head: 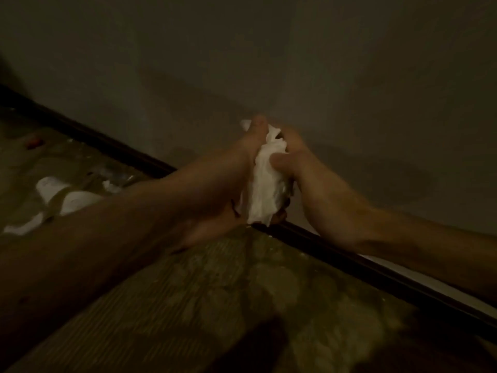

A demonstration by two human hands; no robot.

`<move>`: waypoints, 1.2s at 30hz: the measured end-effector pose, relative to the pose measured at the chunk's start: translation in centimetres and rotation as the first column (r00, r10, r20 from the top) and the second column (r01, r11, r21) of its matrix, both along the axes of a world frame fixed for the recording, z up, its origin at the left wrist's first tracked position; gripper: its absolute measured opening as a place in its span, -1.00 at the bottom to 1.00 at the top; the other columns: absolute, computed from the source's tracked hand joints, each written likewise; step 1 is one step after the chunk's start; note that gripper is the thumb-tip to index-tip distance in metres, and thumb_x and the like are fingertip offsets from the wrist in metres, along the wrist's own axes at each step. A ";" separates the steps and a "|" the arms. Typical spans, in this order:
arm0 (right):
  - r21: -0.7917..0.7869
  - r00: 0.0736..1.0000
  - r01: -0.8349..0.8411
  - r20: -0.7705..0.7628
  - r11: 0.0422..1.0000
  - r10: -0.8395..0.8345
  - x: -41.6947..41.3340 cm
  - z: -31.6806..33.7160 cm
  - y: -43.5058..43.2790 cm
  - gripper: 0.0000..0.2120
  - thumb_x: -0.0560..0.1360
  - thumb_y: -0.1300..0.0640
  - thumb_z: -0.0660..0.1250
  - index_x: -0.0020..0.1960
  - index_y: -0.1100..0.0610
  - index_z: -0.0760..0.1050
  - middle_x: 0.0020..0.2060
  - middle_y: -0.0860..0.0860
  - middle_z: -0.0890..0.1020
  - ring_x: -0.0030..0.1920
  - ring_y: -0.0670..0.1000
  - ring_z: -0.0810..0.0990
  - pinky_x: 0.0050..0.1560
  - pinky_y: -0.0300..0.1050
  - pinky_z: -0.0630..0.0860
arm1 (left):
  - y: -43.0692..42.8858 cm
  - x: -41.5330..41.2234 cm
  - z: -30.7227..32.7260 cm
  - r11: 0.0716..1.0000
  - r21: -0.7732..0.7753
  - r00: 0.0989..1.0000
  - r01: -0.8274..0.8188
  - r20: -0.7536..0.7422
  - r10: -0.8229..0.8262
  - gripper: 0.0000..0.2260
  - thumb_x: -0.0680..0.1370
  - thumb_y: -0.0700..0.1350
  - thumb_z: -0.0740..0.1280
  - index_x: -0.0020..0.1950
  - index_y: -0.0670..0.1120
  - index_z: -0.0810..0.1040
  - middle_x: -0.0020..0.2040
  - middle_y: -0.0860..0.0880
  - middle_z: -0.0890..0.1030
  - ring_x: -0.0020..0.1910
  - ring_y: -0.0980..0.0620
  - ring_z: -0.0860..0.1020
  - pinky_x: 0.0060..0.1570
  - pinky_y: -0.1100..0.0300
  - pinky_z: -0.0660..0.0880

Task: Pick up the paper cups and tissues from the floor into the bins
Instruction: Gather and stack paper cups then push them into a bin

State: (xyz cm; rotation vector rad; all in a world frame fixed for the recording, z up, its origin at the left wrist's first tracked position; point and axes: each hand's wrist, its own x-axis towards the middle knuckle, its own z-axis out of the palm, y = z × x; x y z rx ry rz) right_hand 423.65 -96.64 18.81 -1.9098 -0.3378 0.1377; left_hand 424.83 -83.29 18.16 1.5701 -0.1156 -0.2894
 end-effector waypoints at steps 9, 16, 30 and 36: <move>-0.109 0.916 0.319 0.289 0.942 -0.276 -16.8 8.5 -21.1 -0.38 0.52 0.09 0.31 0.44 -0.05 0.02 0.20 -0.12 0.51 0.14 -0.25 0.59 0.04 -0.40 0.51 | -20.8 -7.2 7.7 0.792 0.064 0.792 0.608 0.025 -0.610 -0.49 0.25 0.49 0.37 -0.02 0.18 0.71 0.05 0.02 0.72 0.01 0.03 0.70 -0.03 0.02 0.62; -0.214 0.754 0.651 0.294 0.728 -0.587 -31.3 7.4 -35.7 -0.56 0.44 0.05 0.37 0.28 -0.02 0.33 0.07 -0.15 0.58 0.10 -0.22 0.60 0.02 -0.35 0.53 | -39.6 -18.9 6.5 0.603 0.046 0.605 0.796 -0.086 -0.792 -0.40 0.48 0.37 0.29 0.35 0.00 0.49 0.13 0.01 0.68 0.04 0.02 0.68 -0.08 0.09 0.62; -0.669 0.595 0.662 0.194 0.338 -0.780 -48.2 -6.8 -48.3 -0.33 0.36 -0.37 0.32 0.34 -0.03 0.37 0.14 -0.05 0.61 0.05 -0.04 0.59 -0.12 -0.23 0.44 | -54.0 -33.6 -7.0 0.282 0.657 0.300 0.700 0.089 -0.950 -0.62 0.67 0.16 0.05 0.25 -0.05 0.47 0.21 -0.09 0.52 0.22 -0.07 0.49 0.12 0.05 0.42; -0.858 0.655 0.443 0.113 0.259 -0.747 -48.1 -8.8 -49.3 -0.30 0.45 -0.39 0.21 0.45 -0.02 0.29 0.41 0.00 0.42 0.42 0.02 0.32 0.39 0.12 0.22 | -54.1 -33.7 -9.4 0.351 0.701 0.220 0.620 0.274 -0.936 -0.64 0.67 0.05 0.16 0.42 -0.06 0.40 0.30 -0.08 0.45 0.31 -0.02 0.38 0.17 0.14 0.35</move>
